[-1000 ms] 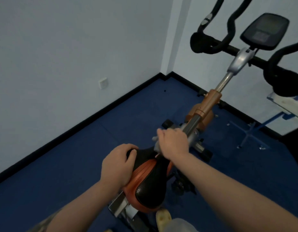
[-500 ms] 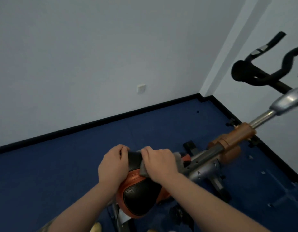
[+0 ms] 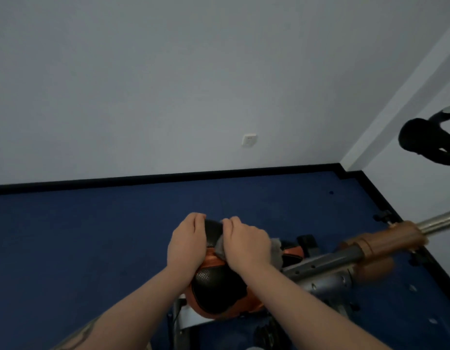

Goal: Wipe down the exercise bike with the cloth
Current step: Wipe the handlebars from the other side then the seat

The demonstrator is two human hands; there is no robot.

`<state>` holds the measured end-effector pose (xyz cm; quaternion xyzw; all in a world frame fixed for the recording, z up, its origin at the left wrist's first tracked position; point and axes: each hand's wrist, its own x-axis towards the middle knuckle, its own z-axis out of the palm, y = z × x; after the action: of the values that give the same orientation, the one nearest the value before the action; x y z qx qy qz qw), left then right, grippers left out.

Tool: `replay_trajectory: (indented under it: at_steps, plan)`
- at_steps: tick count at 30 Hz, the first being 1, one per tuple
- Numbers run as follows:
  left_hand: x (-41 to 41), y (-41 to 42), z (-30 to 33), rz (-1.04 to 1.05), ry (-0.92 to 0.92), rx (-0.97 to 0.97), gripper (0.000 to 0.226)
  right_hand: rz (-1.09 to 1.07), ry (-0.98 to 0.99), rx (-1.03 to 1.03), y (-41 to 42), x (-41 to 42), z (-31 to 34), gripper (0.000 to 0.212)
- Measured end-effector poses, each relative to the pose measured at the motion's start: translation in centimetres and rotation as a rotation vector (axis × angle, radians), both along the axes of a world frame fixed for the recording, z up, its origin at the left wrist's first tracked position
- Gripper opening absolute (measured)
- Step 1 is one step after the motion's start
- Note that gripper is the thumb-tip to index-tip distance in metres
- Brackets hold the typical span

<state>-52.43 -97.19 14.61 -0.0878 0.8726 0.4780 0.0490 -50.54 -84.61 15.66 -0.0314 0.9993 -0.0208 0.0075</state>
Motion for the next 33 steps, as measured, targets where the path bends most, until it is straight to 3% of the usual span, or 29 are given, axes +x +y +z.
replay_trajectory:
  at_steps: [3, 6, 10, 13, 15, 18, 21, 24, 29, 33]
  plan:
    - [2.7, -0.5, -0.4, -0.028, 0.013, 0.033, 0.047, 0.153, 0.055, -0.194, 2.9, 1.6, 0.3, 0.036]
    - [6.1, -0.7, -0.8, -0.048, 0.024, 0.036, 0.059, 0.220, -0.110, -0.046, 6.2, 1.4, 0.5, 0.032]
    - [8.1, -1.3, -0.9, -0.081, 0.037, 0.017, 0.068, 0.071, -0.248, -0.013, 2.1, -2.9, 0.9, 0.029]
    - [8.9, -2.0, -0.7, -0.137, 0.037, 0.018, 0.075, 0.163, -0.098, -0.227, -2.2, -3.3, 0.7, 0.039]
    - [9.6, -2.3, -0.7, -0.162, 0.034, 0.049, 0.076, 0.412, -0.059, -0.293, -2.2, -3.0, 0.7, 0.041]
    - [10.7, -2.5, -0.8, -0.179, -0.016, 0.093, 0.081, 0.617, -0.315, -0.371, 0.6, -4.5, 1.4, 0.036]
    - [11.3, -2.4, -1.1, -0.159, -0.086, 0.076, 0.082, 0.491, -0.447, -0.510, 0.3, -6.4, 1.6, 0.034]
    - [11.2, -2.5, -1.4, -0.150, -0.092, 0.009, 0.082, 0.517, -0.430, -0.374, -2.1, -6.5, 1.7, 0.046]
    - [11.3, -2.9, -1.4, -0.195, -0.091, -0.115, 0.096, 0.872, -0.283, -0.333, 0.2, -4.9, 1.4, 0.041]
    - [11.2, -2.7, -1.6, -0.188, -0.072, -0.155, 0.100, 0.669, -0.460, -0.429, -0.7, -6.8, 1.8, 0.036]
